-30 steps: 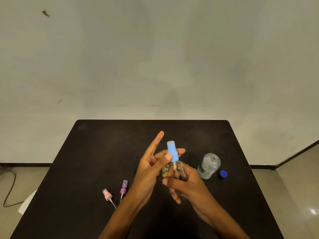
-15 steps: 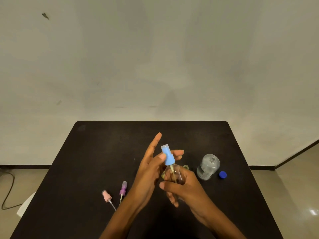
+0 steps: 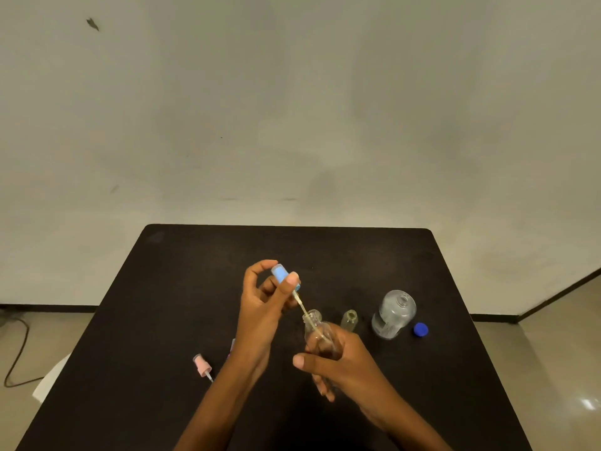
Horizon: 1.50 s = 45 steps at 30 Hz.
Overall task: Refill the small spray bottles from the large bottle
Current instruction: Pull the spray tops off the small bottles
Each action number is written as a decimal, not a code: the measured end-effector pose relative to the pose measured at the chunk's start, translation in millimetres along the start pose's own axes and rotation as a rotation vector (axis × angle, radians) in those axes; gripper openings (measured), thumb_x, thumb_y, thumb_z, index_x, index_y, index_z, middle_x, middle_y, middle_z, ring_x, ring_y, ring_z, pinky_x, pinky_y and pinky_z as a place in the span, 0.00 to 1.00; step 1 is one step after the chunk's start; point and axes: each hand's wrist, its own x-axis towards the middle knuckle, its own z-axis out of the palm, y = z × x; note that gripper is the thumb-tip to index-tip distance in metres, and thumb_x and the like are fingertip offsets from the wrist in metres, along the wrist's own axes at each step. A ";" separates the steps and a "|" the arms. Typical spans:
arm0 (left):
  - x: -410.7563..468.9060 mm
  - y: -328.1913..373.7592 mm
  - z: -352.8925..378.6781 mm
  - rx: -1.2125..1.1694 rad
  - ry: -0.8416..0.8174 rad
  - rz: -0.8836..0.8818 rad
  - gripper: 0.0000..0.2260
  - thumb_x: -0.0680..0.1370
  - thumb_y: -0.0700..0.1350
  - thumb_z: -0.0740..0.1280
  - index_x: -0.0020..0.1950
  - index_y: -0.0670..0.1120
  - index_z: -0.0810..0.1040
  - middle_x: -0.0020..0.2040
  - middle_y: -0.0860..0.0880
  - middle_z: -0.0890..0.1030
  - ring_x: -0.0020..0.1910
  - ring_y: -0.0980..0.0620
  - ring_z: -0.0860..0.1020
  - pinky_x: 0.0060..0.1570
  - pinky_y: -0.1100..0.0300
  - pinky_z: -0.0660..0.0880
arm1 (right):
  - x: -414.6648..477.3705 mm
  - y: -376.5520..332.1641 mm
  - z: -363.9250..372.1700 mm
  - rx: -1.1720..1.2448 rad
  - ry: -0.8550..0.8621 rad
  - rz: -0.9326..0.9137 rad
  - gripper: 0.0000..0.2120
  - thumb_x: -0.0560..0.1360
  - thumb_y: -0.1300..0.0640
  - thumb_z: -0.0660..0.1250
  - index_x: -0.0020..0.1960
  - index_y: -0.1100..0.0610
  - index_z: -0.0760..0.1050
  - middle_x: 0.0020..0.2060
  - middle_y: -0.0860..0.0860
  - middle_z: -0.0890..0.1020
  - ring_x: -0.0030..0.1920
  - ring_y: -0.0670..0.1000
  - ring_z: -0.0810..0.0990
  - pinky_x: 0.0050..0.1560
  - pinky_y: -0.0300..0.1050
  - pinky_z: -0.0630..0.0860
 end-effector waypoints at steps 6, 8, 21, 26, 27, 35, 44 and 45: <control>14.0 -11.3 -33.1 -0.011 0.196 -0.050 0.15 0.73 0.44 0.68 0.58 0.47 0.72 0.48 0.48 0.80 0.48 0.52 0.80 0.43 0.60 0.76 | 1.9 16.1 5.0 0.034 -0.031 0.052 0.11 0.69 0.56 0.72 0.42 0.58 0.70 0.26 0.50 0.75 0.24 0.47 0.72 0.25 0.40 0.69; 19.2 -18.2 -50.8 -0.016 0.246 -0.098 0.13 0.73 0.43 0.68 0.57 0.47 0.73 0.48 0.48 0.81 0.48 0.51 0.80 0.44 0.60 0.76 | 4.3 25.1 6.9 0.082 0.011 0.073 0.11 0.69 0.54 0.72 0.44 0.58 0.71 0.28 0.51 0.75 0.26 0.48 0.73 0.27 0.40 0.70; 39.8 -87.3 -218.5 0.743 0.265 -0.307 0.15 0.73 0.36 0.69 0.58 0.40 0.74 0.51 0.43 0.77 0.51 0.46 0.77 0.52 0.54 0.71 | 74.7 96.5 29.0 -0.251 0.152 0.018 0.08 0.70 0.57 0.71 0.48 0.53 0.75 0.42 0.52 0.78 0.43 0.45 0.75 0.45 0.35 0.71; 43.0 -113.8 -242.5 0.953 0.187 -0.384 0.14 0.73 0.39 0.69 0.58 0.42 0.74 0.56 0.41 0.78 0.50 0.48 0.76 0.48 0.57 0.71 | 124.0 110.2 38.2 -0.234 0.295 0.067 0.09 0.71 0.62 0.69 0.45 0.51 0.71 0.45 0.53 0.79 0.46 0.49 0.78 0.46 0.39 0.74; 43.4 -116.6 -243.9 0.972 0.181 -0.386 0.14 0.73 0.39 0.69 0.58 0.43 0.74 0.56 0.41 0.78 0.52 0.46 0.76 0.48 0.57 0.72 | 132.3 113.2 39.7 -0.238 0.321 0.073 0.09 0.71 0.63 0.69 0.44 0.52 0.71 0.45 0.54 0.78 0.45 0.50 0.77 0.46 0.41 0.74; 52.5 -126.7 -246.8 1.087 0.081 -0.397 0.13 0.74 0.42 0.69 0.57 0.44 0.73 0.53 0.44 0.78 0.49 0.50 0.77 0.47 0.59 0.74 | 163.6 127.4 54.9 -0.327 0.390 0.131 0.09 0.73 0.64 0.66 0.50 0.55 0.69 0.48 0.54 0.78 0.49 0.52 0.77 0.51 0.44 0.75; 57.7 -131.6 -256.2 1.124 0.044 -0.392 0.12 0.73 0.46 0.69 0.55 0.48 0.72 0.51 0.45 0.77 0.46 0.51 0.77 0.46 0.58 0.76 | 167.2 132.1 58.5 -0.352 0.407 0.170 0.18 0.73 0.66 0.65 0.61 0.59 0.67 0.54 0.55 0.76 0.55 0.53 0.76 0.53 0.41 0.73; 57.9 -132.2 -256.3 1.122 0.044 -0.392 0.12 0.73 0.46 0.69 0.55 0.48 0.72 0.51 0.45 0.77 0.45 0.51 0.77 0.44 0.59 0.76 | 167.6 132.5 58.2 -0.344 0.403 0.182 0.21 0.73 0.67 0.66 0.63 0.58 0.65 0.57 0.56 0.75 0.57 0.53 0.75 0.56 0.43 0.73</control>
